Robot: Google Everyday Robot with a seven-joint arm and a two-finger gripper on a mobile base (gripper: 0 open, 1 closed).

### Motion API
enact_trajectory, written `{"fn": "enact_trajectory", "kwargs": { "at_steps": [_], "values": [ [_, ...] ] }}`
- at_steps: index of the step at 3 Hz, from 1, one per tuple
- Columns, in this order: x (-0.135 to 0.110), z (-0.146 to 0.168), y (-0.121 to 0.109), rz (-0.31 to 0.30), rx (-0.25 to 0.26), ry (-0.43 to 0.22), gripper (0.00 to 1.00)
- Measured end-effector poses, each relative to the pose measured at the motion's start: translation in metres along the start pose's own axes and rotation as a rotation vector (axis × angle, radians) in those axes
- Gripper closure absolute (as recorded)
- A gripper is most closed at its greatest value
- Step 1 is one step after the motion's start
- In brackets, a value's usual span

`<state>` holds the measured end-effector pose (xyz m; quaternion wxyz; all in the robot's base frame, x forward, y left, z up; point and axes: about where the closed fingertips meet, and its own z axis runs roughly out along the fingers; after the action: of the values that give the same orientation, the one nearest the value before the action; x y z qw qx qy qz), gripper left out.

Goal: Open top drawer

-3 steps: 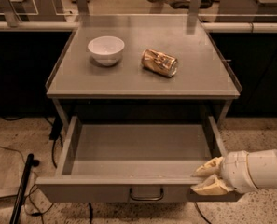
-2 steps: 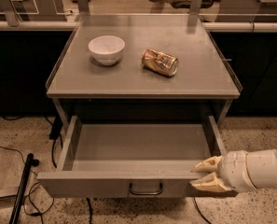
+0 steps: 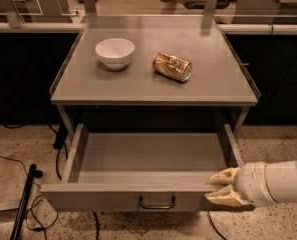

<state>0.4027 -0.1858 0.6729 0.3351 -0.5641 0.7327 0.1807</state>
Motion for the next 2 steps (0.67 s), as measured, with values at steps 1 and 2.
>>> {"fn": "enact_trajectory", "kwargs": {
  "at_steps": [1, 2],
  "values": [
    [0.0, 0.0, 0.0, 0.0, 0.0, 0.0, 0.28],
    [0.0, 0.0, 0.0, 0.0, 0.0, 0.0, 0.04]
  ]
}}
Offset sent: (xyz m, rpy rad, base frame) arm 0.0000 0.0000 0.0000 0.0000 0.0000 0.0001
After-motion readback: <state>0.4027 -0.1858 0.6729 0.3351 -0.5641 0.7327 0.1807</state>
